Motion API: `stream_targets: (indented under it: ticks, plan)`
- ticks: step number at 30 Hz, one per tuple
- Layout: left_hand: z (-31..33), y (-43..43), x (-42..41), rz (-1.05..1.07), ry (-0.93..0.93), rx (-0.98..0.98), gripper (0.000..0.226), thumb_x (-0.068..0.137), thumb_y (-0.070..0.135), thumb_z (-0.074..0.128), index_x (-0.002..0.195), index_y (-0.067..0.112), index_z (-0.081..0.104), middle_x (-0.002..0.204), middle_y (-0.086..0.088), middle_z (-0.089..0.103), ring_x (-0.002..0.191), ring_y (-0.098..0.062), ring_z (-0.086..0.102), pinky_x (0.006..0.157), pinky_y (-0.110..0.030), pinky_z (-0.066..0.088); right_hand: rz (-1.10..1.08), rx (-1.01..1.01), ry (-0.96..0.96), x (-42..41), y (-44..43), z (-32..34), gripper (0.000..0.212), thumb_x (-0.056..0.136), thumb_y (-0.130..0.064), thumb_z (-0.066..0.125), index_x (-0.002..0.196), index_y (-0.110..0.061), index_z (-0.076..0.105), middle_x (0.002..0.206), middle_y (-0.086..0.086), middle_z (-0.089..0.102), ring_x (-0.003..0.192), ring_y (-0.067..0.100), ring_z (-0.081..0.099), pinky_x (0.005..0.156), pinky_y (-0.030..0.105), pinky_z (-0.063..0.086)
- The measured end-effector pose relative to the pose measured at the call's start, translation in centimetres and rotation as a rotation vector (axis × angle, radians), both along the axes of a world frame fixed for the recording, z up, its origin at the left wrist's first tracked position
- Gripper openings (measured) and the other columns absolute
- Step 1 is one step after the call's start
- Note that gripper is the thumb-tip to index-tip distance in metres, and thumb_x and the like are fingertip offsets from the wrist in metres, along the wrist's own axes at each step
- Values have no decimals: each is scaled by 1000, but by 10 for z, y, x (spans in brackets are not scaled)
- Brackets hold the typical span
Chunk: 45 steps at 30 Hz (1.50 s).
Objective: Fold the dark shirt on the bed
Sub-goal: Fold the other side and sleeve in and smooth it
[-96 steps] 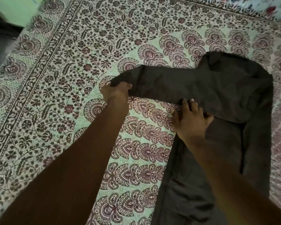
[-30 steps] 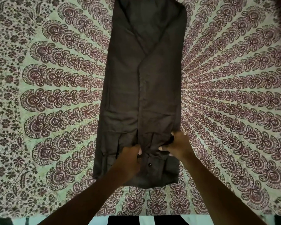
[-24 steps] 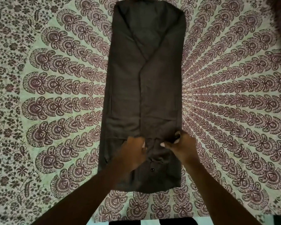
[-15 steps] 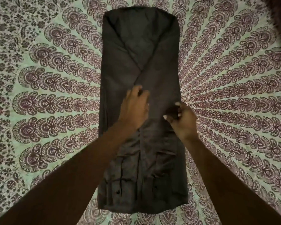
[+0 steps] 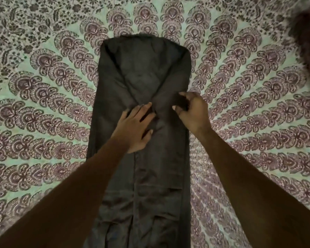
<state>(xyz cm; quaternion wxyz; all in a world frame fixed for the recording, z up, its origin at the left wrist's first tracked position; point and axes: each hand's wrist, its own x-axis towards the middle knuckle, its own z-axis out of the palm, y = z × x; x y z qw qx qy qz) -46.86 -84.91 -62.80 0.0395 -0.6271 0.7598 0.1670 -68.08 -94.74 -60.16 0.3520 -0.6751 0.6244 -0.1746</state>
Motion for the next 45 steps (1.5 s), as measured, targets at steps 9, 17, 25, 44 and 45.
stream_targets:
  ticks: [9,17,25,44,45]
  plan:
    - [-29,8,5,-19,26,-193,55,97,47,48,147,26,50,171,-4,25,154,-26,32,114,-51,33,-28,-190,-47,51,-114,-5,47,90,-20,76,132,-3,63,129,18,62,123,30,58,105,31,42]
    - [-40,8,9,-38,18,-217,57,97,49,47,149,27,48,172,-4,21,156,-26,29,112,-50,32,-269,-159,-143,71,-141,-19,19,96,-7,62,114,-3,67,96,14,74,88,27,69,79,31,50]
    - [-46,9,9,-44,12,-227,58,97,50,47,151,28,45,173,-2,18,157,-25,26,111,-50,30,-356,-118,-26,68,-169,-24,36,76,-31,89,93,-11,65,94,6,71,90,22,66,79,28,49]
    - [-40,8,9,-32,-8,-206,59,93,50,51,146,25,52,169,-5,29,154,-25,33,110,-49,33,346,-226,588,41,-92,-52,92,94,-82,18,165,-23,11,174,4,1,159,34,9,122,63,18]
    - [-40,8,9,-32,-8,-209,58,93,50,51,146,25,53,169,-5,30,153,-25,34,110,-49,33,348,-211,607,42,-100,-51,95,92,-84,15,165,-25,7,174,2,-1,160,32,7,123,63,15]
